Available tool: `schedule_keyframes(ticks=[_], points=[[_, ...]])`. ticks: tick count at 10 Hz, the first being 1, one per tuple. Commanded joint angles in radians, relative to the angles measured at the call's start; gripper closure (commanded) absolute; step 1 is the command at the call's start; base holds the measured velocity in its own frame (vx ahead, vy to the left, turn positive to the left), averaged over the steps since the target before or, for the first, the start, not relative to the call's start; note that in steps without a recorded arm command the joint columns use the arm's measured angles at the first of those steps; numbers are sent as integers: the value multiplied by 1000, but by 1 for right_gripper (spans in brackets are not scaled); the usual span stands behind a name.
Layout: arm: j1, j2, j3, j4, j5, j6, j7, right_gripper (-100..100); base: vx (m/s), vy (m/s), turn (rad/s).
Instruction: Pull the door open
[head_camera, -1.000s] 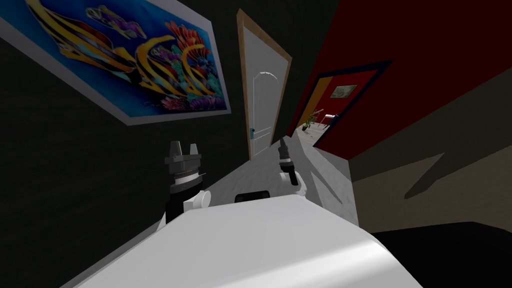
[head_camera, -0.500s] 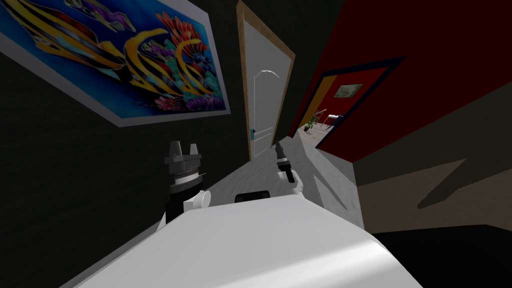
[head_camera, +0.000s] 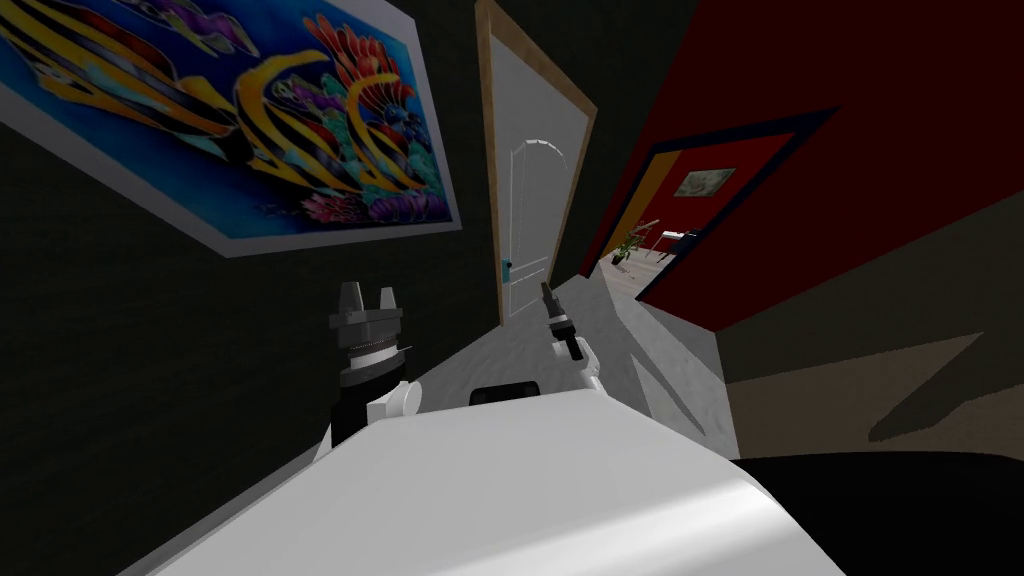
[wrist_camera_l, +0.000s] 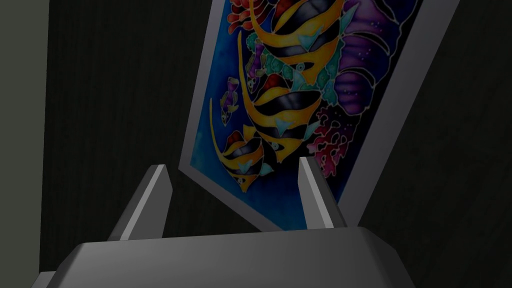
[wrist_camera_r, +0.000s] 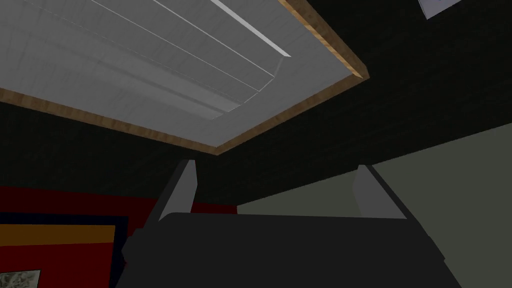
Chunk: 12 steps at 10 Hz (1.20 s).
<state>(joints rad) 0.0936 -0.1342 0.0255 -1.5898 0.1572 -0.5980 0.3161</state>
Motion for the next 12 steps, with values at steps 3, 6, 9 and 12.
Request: schedule_keyframes(ticks=[3,6,9,12], points=[[-65,-13,15,106,33,1,70,-100,93,-32,41],[-115,-25,26,194,60,-2,126,-100,97,-27,41],[-166,-36,38,280,86,-4,181,-100,99,-41,41],[-215,-47,49,365,112,-7,235,-100,90,-32,43]])
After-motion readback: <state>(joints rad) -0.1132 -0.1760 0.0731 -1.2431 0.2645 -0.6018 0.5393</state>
